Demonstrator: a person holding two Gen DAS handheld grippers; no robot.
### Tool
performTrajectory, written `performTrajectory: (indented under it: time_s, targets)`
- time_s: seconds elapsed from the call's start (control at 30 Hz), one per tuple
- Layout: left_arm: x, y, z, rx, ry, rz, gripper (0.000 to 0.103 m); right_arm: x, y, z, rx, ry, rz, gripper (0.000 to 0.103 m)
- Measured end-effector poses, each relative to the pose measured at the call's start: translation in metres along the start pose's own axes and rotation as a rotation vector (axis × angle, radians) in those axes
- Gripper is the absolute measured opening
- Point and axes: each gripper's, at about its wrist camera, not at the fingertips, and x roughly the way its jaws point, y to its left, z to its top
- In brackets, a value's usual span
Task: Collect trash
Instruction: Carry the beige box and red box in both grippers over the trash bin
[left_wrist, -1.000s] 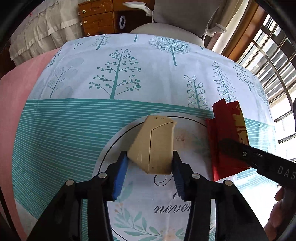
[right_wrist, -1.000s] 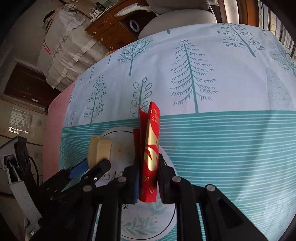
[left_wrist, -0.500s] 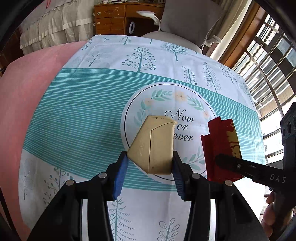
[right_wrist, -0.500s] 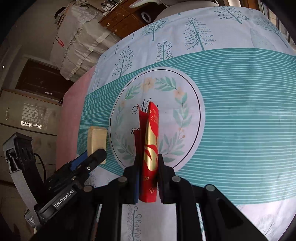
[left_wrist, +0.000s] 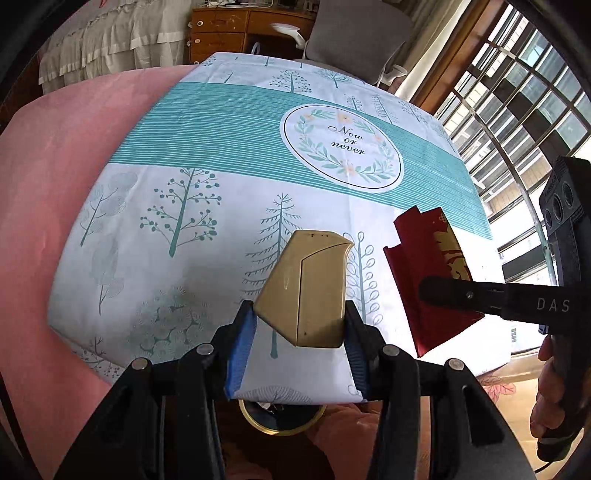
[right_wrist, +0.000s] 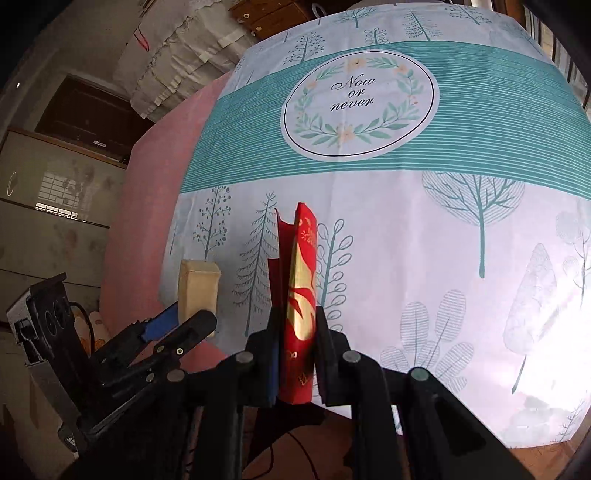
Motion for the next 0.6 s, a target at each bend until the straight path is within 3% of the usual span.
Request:
performTrajectory:
  time_s: [0.33, 0.6]
  targets:
    - [-0.056, 0.034, -0.089, 0.171, -0.009, -0.038, 0.044, 0.008, 0.045, -0.136, 0.090, -0.078, -0.080, 0.015]
    - [-0.045, 0.044, -0.144, 0.209, 0.080, -0.068, 0.044, 0.040, 0.042, -0.212, 0.194, -0.040, -0.141, 0.015]
